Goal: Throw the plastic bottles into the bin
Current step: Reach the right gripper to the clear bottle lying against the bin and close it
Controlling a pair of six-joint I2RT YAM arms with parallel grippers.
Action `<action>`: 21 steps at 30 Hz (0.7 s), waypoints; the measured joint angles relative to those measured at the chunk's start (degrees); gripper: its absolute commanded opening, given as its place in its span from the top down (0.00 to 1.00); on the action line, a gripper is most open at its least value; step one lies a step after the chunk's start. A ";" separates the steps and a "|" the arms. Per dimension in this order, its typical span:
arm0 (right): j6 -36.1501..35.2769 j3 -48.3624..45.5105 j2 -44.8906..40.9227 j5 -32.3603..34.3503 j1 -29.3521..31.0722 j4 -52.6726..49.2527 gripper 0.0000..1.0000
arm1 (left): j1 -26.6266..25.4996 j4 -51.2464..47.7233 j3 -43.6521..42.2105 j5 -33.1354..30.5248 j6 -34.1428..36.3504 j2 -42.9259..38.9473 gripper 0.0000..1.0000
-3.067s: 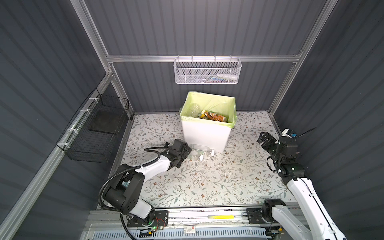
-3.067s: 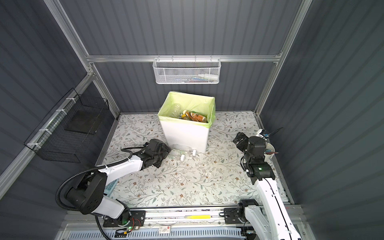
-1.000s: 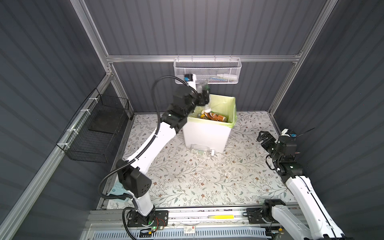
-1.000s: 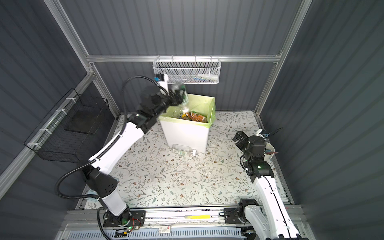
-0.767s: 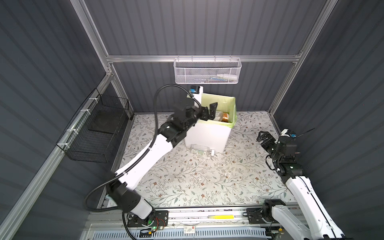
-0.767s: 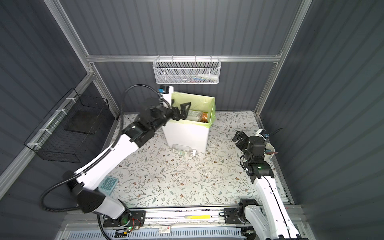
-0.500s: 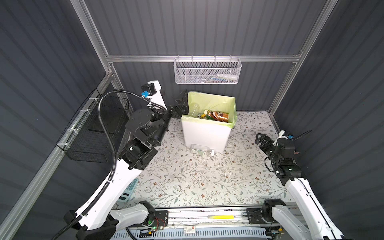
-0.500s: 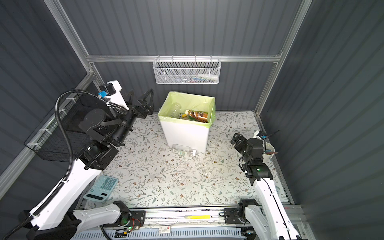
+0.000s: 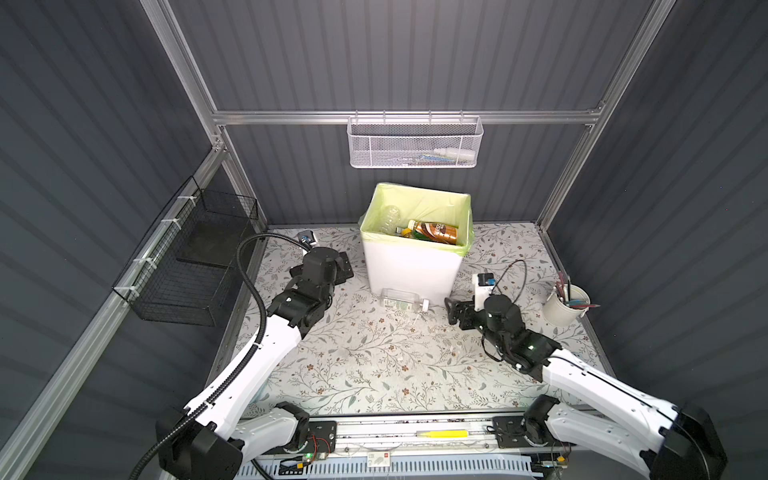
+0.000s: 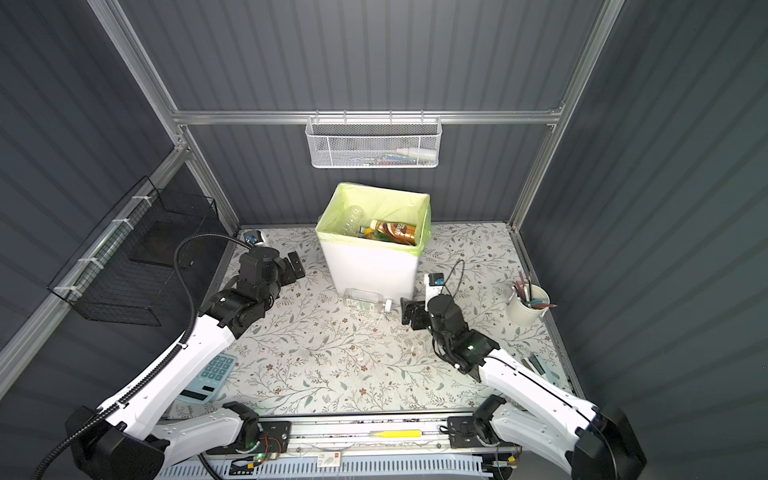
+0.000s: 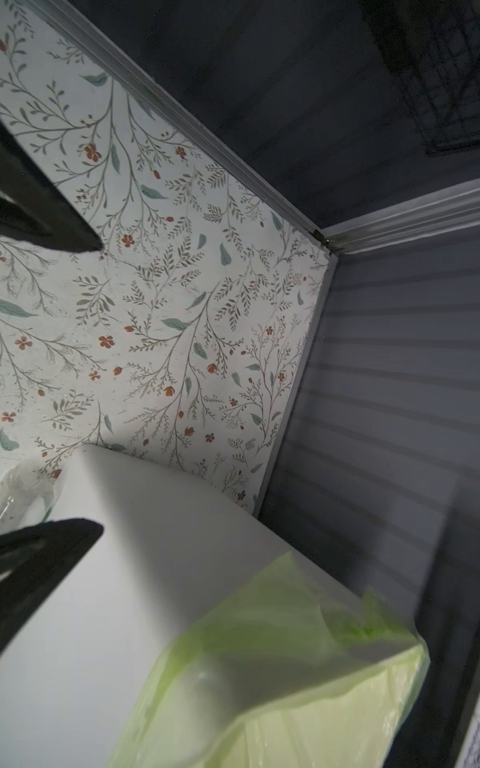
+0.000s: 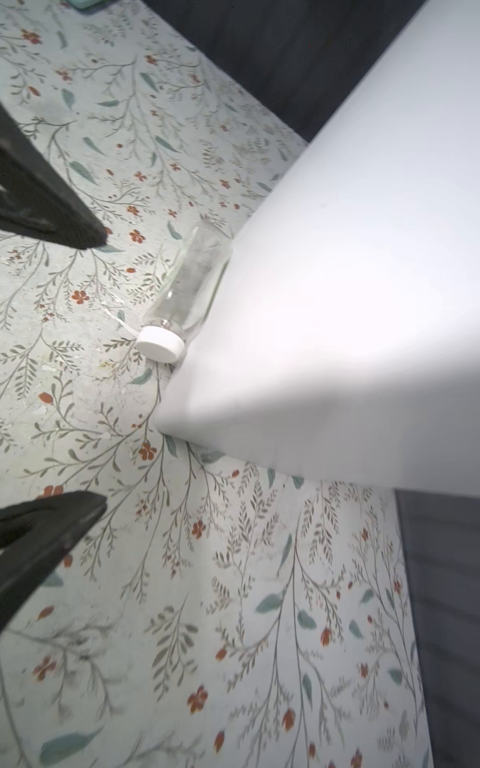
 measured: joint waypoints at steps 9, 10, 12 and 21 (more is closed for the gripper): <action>-13.84 18.45 25.27 -3.39 3.23 -0.22 0.01 | 3.80 -3.19 -2.84 5.44 -5.90 4.94 0.00; -15.19 21.20 27.61 -4.35 3.23 -1.29 0.01 | 4.24 -3.37 -3.41 6.05 -6.16 5.05 0.00; -17.99 25.55 31.43 -5.68 3.52 -3.13 0.01 | 5.05 -3.50 -4.55 6.84 -6.62 5.03 0.00; -27.47 38.62 44.17 -11.82 3.50 -12.61 0.01 | 7.69 -3.52 -8.02 9.70 -7.41 4.44 0.00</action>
